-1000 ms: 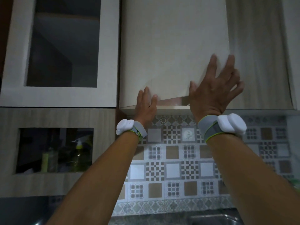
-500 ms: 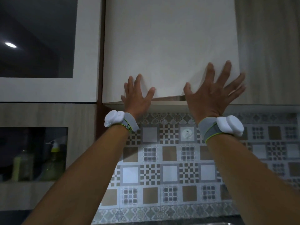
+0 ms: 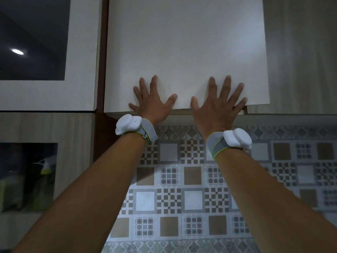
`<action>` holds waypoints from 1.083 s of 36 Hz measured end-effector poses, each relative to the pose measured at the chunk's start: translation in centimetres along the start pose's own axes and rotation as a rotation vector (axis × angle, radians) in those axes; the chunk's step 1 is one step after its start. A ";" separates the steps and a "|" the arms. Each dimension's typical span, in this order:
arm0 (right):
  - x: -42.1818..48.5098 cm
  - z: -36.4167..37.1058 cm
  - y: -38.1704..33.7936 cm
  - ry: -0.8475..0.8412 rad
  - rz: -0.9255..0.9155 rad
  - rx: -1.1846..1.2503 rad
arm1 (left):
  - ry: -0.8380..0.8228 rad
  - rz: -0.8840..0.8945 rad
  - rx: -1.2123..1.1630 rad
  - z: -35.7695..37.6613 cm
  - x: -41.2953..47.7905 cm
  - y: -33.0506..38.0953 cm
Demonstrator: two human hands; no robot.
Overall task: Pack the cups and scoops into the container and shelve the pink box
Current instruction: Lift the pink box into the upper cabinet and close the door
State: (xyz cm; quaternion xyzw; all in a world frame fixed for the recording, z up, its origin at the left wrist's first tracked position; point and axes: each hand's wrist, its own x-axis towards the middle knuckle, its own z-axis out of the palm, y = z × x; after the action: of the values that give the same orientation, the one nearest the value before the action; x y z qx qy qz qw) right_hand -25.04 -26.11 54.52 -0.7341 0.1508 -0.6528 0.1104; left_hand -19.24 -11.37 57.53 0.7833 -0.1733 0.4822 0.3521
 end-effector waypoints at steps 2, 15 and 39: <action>0.2 0.8 0.3 -0.031 -0.001 0.014 | 0.003 0.000 0.018 0.6 0.2 -0.1; 1.6 5.0 1.6 -0.146 0.027 0.091 | -0.009 -0.018 0.159 3.1 1.3 -0.7; -0.3 7.3 2.5 -0.189 -0.001 0.170 | 0.019 0.014 0.245 4.1 0.8 -1.6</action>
State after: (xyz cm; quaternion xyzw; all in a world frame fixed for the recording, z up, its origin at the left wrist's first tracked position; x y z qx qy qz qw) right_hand -18.02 -28.53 52.42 -0.7803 0.0836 -0.5913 0.1858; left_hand -15.29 -13.11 56.45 0.8146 -0.1152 0.5095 0.2520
